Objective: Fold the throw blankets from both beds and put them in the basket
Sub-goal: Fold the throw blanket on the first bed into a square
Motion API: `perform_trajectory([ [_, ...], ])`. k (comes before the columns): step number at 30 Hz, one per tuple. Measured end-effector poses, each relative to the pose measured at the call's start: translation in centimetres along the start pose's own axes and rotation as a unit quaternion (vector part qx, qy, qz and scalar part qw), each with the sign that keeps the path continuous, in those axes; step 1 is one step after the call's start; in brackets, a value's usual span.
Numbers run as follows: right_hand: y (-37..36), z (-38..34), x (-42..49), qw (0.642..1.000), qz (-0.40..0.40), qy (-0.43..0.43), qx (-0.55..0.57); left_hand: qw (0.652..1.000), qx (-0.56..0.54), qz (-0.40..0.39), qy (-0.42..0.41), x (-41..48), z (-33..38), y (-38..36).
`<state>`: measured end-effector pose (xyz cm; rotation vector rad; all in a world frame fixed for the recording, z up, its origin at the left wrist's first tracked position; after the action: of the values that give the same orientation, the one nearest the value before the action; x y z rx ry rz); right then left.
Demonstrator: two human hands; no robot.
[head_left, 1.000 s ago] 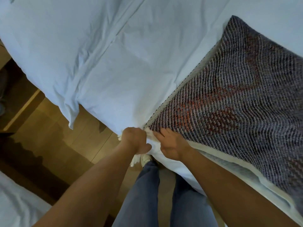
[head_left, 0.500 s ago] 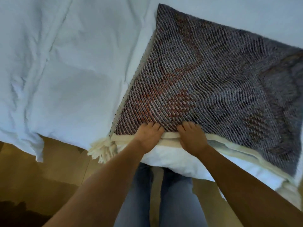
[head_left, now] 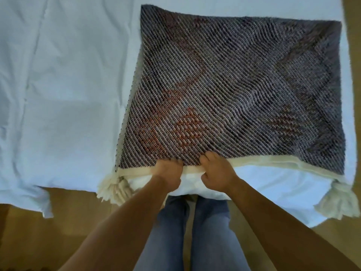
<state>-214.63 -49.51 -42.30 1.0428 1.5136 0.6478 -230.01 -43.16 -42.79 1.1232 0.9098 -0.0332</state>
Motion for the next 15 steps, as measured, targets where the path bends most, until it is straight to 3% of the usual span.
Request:
perform_trajectory([
  [9,1.9,11.3,-4.7,0.966,0.102,-0.229,-0.061,0.993,0.014,0.082,-0.085,4.3,7.2,4.0],
  [15,1.9,15.6,-4.2,0.975,0.089,-0.197,-0.047,0.984,0.067,0.111,-0.119,8.2,12.7,6.0],
])
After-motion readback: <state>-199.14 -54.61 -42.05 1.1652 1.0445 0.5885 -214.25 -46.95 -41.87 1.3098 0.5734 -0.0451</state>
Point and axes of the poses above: each hand's wrist, its own x-axis towards the middle knuckle, its own y-axis out of the back of the hand, z = x × y, the point moved 1 cm from there along x, towards the middle knuckle, and after that the axes turned 8 degrees about -y, right-handed, at the moved point
